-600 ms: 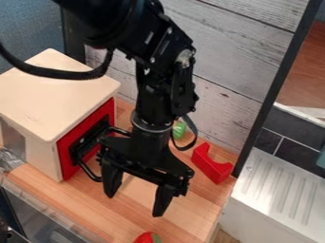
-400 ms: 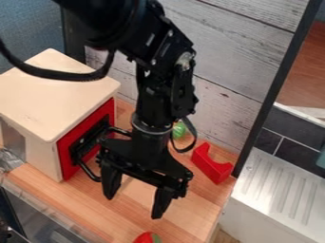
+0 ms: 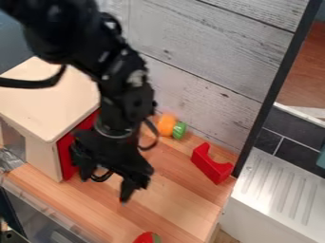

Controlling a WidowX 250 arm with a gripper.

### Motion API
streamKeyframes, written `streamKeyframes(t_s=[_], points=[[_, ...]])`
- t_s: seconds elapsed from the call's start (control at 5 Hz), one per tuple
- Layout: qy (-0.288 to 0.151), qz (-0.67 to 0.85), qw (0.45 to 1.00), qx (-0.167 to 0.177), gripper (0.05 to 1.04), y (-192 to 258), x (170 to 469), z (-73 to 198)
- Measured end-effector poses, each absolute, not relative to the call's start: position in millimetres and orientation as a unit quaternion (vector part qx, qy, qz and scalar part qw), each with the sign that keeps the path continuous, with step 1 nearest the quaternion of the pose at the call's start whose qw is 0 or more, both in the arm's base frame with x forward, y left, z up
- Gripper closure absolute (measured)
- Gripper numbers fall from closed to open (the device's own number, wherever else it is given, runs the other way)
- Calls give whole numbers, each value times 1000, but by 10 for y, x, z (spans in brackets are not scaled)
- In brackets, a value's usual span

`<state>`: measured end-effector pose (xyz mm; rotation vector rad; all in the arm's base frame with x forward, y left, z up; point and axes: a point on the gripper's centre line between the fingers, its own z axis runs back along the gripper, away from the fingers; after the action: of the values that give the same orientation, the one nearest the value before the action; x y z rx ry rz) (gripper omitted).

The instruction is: Open the drawer

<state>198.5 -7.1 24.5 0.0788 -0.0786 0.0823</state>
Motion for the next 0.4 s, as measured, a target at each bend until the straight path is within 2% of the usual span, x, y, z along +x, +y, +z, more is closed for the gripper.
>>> streamKeyframes(t_s=[0.2,0.4], points=[[-59,23,997,49,84,84,2094,144],[-75,14,997,29,84,151,2271,19]])
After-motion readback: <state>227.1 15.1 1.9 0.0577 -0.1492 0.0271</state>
